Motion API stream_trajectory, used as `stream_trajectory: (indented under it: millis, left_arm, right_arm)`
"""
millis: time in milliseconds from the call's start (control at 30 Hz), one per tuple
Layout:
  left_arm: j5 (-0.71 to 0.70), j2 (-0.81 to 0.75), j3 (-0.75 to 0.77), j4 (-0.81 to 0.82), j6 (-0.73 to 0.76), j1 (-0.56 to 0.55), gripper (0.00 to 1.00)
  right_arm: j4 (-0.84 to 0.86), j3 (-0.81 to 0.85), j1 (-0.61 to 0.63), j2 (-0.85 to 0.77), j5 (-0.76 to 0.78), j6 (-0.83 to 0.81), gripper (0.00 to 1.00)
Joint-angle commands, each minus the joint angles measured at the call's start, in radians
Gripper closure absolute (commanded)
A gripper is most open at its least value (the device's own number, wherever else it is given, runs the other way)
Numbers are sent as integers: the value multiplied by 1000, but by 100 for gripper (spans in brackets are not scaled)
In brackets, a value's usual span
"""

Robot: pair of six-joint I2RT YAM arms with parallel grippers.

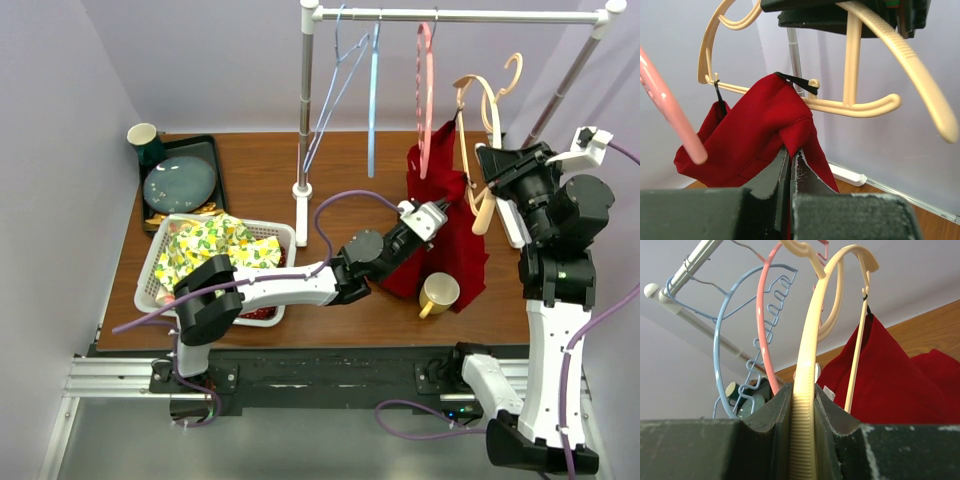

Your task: Remove the skirt from the hanger

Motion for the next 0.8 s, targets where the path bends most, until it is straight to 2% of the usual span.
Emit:
stream_trajectory:
  millis: [0,167,367,633,767]
  left_arm:
    - [17,-82,22,112,9,1,100]
    - [58,-64,62,87,-27,0,100]
    - [89,-65,51,80,-57,-2,100]
    - [54,-28,144,12,-33,-2,100]
    - [25,-76,91,23,-10,-2,100]
  right_arm:
    - [112,9,1,-2,-17,8,100]
    - [144,-14,1,-5,-13,7,100]
    - [178,40,1,48,-57,22,100]
    - [135,0,1,22,-71,-15,100]
    - [98,47,1,9,-27,-53,100]
